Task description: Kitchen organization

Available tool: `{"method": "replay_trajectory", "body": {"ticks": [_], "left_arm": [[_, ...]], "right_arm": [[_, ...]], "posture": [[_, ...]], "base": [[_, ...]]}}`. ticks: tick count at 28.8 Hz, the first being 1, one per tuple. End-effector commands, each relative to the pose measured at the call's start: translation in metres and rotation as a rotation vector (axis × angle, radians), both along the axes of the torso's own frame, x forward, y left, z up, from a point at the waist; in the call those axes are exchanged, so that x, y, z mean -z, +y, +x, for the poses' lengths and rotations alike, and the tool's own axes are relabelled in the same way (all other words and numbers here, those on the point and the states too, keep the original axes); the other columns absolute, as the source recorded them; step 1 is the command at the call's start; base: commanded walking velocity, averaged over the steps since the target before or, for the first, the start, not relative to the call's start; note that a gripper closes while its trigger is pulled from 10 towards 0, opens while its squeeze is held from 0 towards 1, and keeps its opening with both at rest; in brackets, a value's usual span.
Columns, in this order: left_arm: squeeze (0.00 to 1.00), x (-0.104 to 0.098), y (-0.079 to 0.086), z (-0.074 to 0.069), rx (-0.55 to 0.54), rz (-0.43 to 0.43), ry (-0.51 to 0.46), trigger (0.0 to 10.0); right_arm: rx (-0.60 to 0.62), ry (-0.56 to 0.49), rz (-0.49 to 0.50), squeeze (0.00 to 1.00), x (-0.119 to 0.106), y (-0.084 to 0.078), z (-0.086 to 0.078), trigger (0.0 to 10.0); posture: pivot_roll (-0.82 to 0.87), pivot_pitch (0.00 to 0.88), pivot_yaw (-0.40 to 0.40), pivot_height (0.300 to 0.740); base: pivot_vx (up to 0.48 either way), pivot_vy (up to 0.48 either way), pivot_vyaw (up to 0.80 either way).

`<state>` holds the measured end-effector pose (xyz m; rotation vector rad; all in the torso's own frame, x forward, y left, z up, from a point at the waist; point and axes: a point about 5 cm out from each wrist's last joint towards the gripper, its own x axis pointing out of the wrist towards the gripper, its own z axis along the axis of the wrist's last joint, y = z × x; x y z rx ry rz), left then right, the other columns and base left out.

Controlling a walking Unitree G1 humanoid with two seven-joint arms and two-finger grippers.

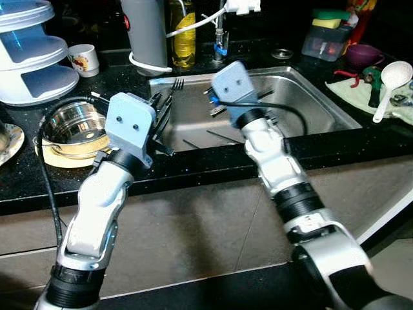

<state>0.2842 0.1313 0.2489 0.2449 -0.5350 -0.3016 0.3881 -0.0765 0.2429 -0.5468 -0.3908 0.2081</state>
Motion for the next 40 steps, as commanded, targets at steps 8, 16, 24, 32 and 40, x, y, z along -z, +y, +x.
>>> {"method": "replay_trajectory", "body": {"ticks": [8, 16, 24, 32, 40], "left_arm": [[0.0, 0.004, 0.0, 0.0, 0.012, -0.007, 0.022, 10.0], [0.0, 0.013, -0.011, 0.002, 0.089, 0.015, 0.084, 10.0], [0.0, 0.009, -0.008, 0.012, 0.102, 0.042, 0.08, 10.0], [0.0, 0.003, 0.02, 0.036, -0.019, 0.109, 0.052, 10.0], [0.0, 0.013, 0.038, 0.055, -0.093, 0.098, 0.079, 10.0]], "right_arm": [[0.022, 0.04, 0.05, 0.95, 0.01, -0.014, -0.002, 10.0], [0.021, 0.15, 0.196, 0.0, 0.027, -0.036, -0.006, 10.0], [-0.021, 0.175, 0.214, 0.0, 0.032, -0.041, -0.014, 10.0], [-0.166, 0.129, 0.219, 0.0, 0.021, -0.024, -0.027, 10.0], [-0.266, 0.123, 0.247, 0.0, 0.019, -0.013, -0.041, 10.0]], "posture": [[0.07, 0.0, -0.003, 0.74], [0.07, 0.0, 0.005, 0.74], [0.05, 0.0, 0.024, 0.74], [0.04, 0.0, 0.034, 0.74], [0.03, 0.0, 0.034, 0.74]], "base": [[0.0, 0.0, 0.0], [0.0, 0.0, -0.18], [0.0, 0.0, -0.79], [0.0, 0.0, -0.69], [0.0, 0.0, 0.0]]}}
